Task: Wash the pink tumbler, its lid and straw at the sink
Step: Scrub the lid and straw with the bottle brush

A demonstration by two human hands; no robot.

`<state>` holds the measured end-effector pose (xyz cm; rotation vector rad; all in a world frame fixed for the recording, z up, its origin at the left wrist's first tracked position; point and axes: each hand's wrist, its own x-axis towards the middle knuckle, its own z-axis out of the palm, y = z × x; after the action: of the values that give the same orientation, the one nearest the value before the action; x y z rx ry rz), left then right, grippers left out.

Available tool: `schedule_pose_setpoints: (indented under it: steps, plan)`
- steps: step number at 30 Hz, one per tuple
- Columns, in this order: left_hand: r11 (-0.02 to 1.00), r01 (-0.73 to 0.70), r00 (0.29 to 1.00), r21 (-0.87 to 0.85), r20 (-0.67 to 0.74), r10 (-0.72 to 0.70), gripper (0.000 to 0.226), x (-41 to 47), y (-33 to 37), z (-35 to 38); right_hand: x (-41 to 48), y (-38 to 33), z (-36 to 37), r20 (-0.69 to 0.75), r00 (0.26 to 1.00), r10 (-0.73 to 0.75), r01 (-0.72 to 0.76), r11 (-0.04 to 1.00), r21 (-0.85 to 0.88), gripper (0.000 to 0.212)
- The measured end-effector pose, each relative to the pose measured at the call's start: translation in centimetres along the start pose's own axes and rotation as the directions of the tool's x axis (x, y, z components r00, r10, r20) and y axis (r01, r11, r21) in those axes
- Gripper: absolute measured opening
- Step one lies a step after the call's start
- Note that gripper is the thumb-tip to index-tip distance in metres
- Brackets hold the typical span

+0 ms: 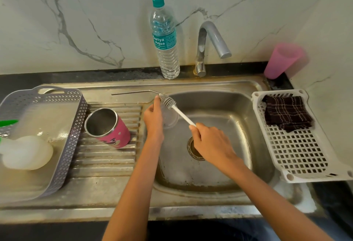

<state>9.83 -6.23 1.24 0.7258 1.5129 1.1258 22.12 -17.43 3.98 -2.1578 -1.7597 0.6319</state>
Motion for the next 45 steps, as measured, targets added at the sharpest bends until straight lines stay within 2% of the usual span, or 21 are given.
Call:
schedule_pose_setpoints:
  steps: [4,8,10,12,17,18,20,23,29,32,34,36,40,45]
  plan:
    - [0.999,0.018,1.0,0.031,0.018,-0.018,0.03,0.0,0.0,-0.1,0.9,0.6,-0.1,0.007,1.0,0.022,-0.022,0.998,0.058,0.043]
    - [0.983,0.128,0.992,-0.134,0.001,-0.129,0.021,0.2,-0.3,-0.2,0.4,1.4,0.7,-0.011,0.999,0.043,-0.042,0.994,0.101,0.044]
    - [0.942,0.208,0.978,-0.263,0.023,-0.209,0.026,1.0,-0.7,0.0,-0.8,1.3,1.6,-0.006,0.999,0.045,-0.044,0.993,0.105,0.042]
    - [0.914,0.236,0.972,-0.328,0.064,-0.228,0.029,1.3,-1.4,0.4,-1.7,1.1,2.2,-0.011,0.998,0.06,-0.058,0.991,0.123,0.04]
    - [0.932,0.304,0.946,-0.196,0.182,-0.27,0.047,1.3,-2.6,1.6,0.8,0.7,1.6,-0.042,0.996,0.083,-0.077,0.988,0.135,0.042]
    - [0.925,0.313,0.943,-0.215,0.184,-0.277,0.054,1.5,-2.3,1.7,1.2,0.6,1.6,-0.047,0.996,0.078,-0.071,0.988,0.136,0.041]
    - [0.883,0.337,0.94,-0.326,0.168,-0.296,0.053,2.2,-1.4,1.8,0.9,0.5,1.9,-0.052,0.996,0.076,-0.068,0.988,0.135,0.04]
    - [0.811,0.332,0.943,-0.482,0.199,-0.268,0.052,3.0,-0.1,1.8,-0.9,0.6,2.6,-0.019,0.995,0.094,-0.09,0.983,0.159,0.038]
    - [0.852,0.319,0.937,-0.416,0.276,-0.215,0.048,0.8,-0.6,1.8,1.1,-0.1,1.6,-0.062,0.991,0.115,-0.099,0.97,0.222,0.039]
    - [0.765,0.296,0.949,-0.572,0.267,-0.167,0.052,1.4,0.0,1.7,0.5,-0.4,2.3,-0.055,0.994,0.094,-0.08,0.971,0.224,0.038]
    - [0.744,0.264,0.962,-0.614,0.22,-0.159,0.048,1.8,0.1,2.0,-0.9,-0.4,2.9,-0.045,0.996,0.076,-0.064,0.971,0.23,0.036]
    - [0.744,0.259,0.963,-0.616,0.22,-0.153,0.043,1.3,-0.8,2.4,-1.1,-0.3,2.9,-0.046,0.995,0.083,-0.07,0.97,0.233,0.035]
    - [0.804,0.301,0.941,-0.514,0.299,-0.161,0.049,-1.0,-2.7,2.6,1.1,0.2,1.5,-0.049,0.994,0.099,-0.086,0.972,0.22,0.04]
    - [0.753,0.268,0.961,-0.601,0.224,-0.163,0.056,0.6,-1.6,2.2,-1.0,1.1,2.0,-0.031,0.999,0.03,-0.026,0.992,0.125,0.039]
